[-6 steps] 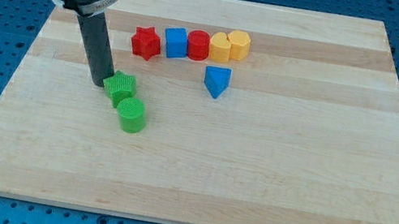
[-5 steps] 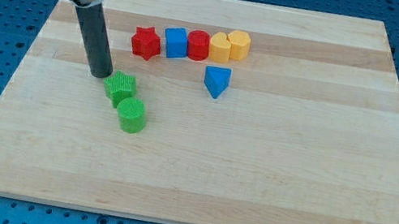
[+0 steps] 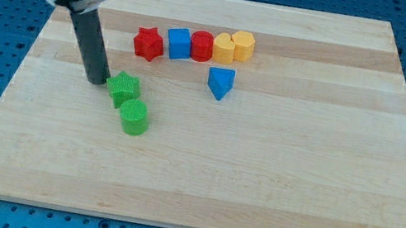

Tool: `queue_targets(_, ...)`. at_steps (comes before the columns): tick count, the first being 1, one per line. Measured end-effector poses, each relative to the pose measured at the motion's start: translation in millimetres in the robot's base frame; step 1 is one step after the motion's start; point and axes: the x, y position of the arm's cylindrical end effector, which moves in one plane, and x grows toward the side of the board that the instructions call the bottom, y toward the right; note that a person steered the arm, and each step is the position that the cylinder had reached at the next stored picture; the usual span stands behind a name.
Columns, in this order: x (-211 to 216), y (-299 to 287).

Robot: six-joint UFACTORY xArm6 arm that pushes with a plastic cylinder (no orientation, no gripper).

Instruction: Push green star into green circle

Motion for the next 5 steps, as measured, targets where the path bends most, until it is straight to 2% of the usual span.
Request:
queue_targets(2,2.5,20.2)
queue_targets(3,33.8,23.1)
queue_targets(4,43.3,23.1)
queue_targets(5,9.4,-2.3)
